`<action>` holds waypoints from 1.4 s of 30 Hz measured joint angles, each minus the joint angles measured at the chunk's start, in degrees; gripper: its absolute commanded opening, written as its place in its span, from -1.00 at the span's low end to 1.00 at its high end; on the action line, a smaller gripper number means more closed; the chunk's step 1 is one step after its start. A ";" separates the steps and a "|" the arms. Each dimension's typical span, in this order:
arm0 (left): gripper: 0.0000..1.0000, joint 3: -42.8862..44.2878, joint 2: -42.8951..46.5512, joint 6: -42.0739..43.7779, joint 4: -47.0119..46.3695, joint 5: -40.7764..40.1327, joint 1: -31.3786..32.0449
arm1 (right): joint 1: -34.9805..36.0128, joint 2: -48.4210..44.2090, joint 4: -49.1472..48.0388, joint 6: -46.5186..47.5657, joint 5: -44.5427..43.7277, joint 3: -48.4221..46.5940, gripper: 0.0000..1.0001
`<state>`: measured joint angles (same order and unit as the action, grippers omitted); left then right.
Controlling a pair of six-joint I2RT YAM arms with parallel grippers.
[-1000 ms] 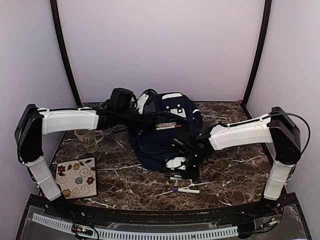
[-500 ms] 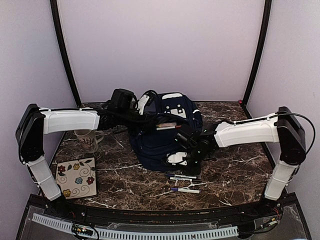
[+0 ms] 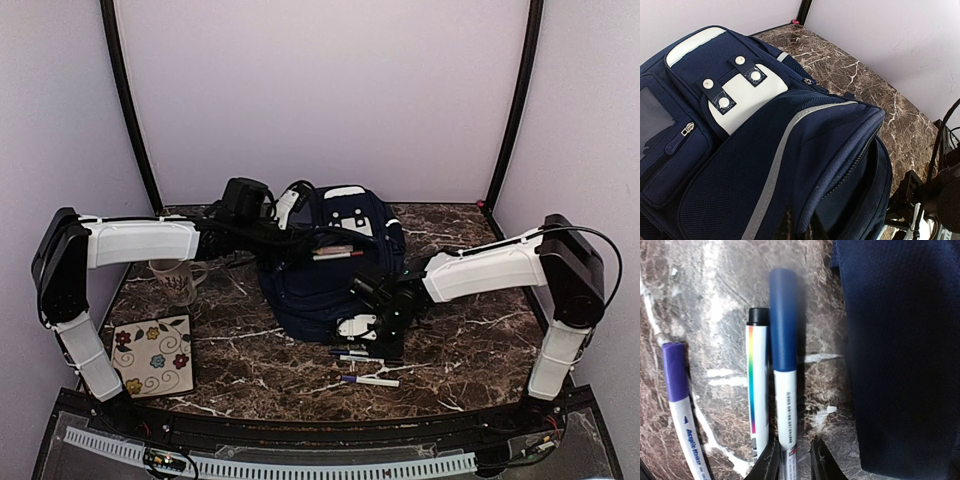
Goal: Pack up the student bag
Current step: Pick up the pen from the center of the board, then place the pen in the upper front pocket of the bag.
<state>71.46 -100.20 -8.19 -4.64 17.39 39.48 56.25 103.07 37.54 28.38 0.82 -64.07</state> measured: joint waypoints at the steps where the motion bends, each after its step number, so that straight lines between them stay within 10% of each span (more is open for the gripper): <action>1: -1.00 0.00 0.00 0.00 0.00 0.00 0.00 | 0.00 0.26 -0.24 -0.02 -0.28 0.11 -0.54; 25: -1.00 0.00 -0.57 0.00 -0.02 0.28 0.00 | 0.00 -6.51 5.75 1.09 -2.34 -6.40 -0.89; 42: -1.00 0.00 -1.38 -2.19 -0.94 4.70 -0.17 | -0.92 -4.31 -4.37 16.76 -21.22 -15.96 -0.90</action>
<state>71.46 -101.58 -10.37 -5.58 22.09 39.31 55.33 98.76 33.17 45.15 -20.40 -80.03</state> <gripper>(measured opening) 0.052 0.071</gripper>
